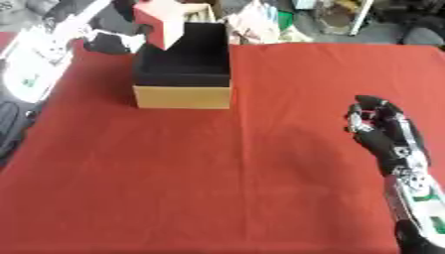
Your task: Pick up objects on the table and place them in the box.
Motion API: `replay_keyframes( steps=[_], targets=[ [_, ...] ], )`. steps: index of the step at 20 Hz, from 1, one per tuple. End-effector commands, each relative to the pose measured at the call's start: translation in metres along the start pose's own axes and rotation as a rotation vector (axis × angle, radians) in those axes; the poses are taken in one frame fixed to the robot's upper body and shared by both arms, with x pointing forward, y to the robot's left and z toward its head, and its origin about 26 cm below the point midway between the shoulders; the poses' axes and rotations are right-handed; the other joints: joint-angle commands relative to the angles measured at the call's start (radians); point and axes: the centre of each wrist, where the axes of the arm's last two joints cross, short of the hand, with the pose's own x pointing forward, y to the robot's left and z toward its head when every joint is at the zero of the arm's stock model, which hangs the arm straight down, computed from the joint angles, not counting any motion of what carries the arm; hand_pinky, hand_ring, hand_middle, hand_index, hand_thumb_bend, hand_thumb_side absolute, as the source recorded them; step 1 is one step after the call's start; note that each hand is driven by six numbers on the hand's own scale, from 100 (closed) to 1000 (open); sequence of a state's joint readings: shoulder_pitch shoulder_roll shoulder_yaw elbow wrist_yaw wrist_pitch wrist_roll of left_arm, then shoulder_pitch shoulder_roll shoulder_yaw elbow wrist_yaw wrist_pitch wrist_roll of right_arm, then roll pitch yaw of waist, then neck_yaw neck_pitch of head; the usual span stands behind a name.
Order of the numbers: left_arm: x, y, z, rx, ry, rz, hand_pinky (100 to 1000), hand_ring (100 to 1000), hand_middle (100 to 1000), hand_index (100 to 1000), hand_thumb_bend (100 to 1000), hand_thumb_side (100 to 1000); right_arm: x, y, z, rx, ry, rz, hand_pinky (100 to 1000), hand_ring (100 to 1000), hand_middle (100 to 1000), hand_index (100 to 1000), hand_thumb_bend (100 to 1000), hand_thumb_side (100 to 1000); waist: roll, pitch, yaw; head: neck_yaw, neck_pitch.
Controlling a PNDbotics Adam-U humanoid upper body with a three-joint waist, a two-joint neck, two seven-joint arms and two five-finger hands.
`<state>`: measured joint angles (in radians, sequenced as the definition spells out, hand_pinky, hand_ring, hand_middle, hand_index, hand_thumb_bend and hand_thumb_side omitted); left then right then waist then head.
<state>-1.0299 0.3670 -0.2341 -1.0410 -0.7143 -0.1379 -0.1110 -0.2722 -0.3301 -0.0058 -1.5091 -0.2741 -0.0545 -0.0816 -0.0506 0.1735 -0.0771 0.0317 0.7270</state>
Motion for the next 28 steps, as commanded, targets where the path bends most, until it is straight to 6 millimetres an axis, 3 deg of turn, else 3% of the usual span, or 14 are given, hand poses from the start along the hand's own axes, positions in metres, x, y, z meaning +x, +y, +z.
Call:
replay_keyframes(
  steps=[1,4,6,7,11,16,17,19,23,28],
  targets=[
    [-0.003,0.003,-0.008,0.036,0.017,-0.032,658,563,506,784,164,184,0.009,-0.003,-0.006,0.014,-0.028,0.025,521,619,582,712,100,100,0.003,-0.010,-0.009,0.009,-0.017],
    [-0.005,-0.011,-0.011,0.027,0.039,-0.050,661,575,522,789,154,191,0.009,-0.001,-0.006,0.021,-0.027,0.022,521,619,582,712,100,100,0.004,-0.006,-0.019,0.018,-0.021],
    [-0.006,-0.019,-0.012,0.010,0.041,-0.068,691,643,609,821,201,204,0.009,0.000,-0.006,0.023,-0.026,0.021,521,619,582,712,100,100,0.005,-0.005,-0.024,0.020,-0.023],
    [-0.006,-0.022,-0.012,-0.003,0.038,-0.078,717,708,728,881,229,212,0.009,0.000,-0.006,0.024,-0.026,0.020,521,619,582,712,100,100,0.005,-0.004,-0.025,0.020,-0.024],
    [-0.008,-0.026,-0.009,-0.049,0.020,-0.078,762,800,859,930,301,224,0.008,0.000,-0.005,0.020,-0.022,0.021,521,619,582,712,100,100,0.009,-0.005,-0.024,0.016,-0.024],
    [-0.007,-0.019,-0.004,-0.026,0.006,-0.043,762,802,861,931,285,217,0.007,-0.002,-0.004,0.014,-0.019,0.021,521,619,582,712,100,100,0.011,-0.007,-0.021,0.009,-0.022],
    [-0.007,-0.016,-0.004,-0.018,0.004,-0.038,740,769,816,906,211,186,0.006,-0.002,-0.004,0.011,-0.017,0.022,521,619,582,712,100,100,0.010,-0.009,-0.018,0.008,-0.022],
    [-0.010,-0.003,0.001,0.048,-0.019,-0.021,737,763,804,901,184,176,0.005,-0.005,-0.002,0.001,-0.011,0.025,521,619,582,712,100,100,0.009,-0.014,-0.007,0.001,-0.019],
    [-0.019,0.010,0.022,0.149,-0.065,0.003,717,733,763,890,104,164,0.003,-0.008,0.000,-0.008,-0.006,0.030,521,619,582,712,100,100,0.010,-0.020,0.010,-0.008,-0.014],
    [-0.033,0.013,0.058,0.214,-0.052,0.049,703,716,740,890,100,168,0.003,-0.011,0.001,-0.020,-0.006,0.034,521,619,582,712,100,100,0.009,-0.026,0.029,-0.020,-0.012]
  ],
)
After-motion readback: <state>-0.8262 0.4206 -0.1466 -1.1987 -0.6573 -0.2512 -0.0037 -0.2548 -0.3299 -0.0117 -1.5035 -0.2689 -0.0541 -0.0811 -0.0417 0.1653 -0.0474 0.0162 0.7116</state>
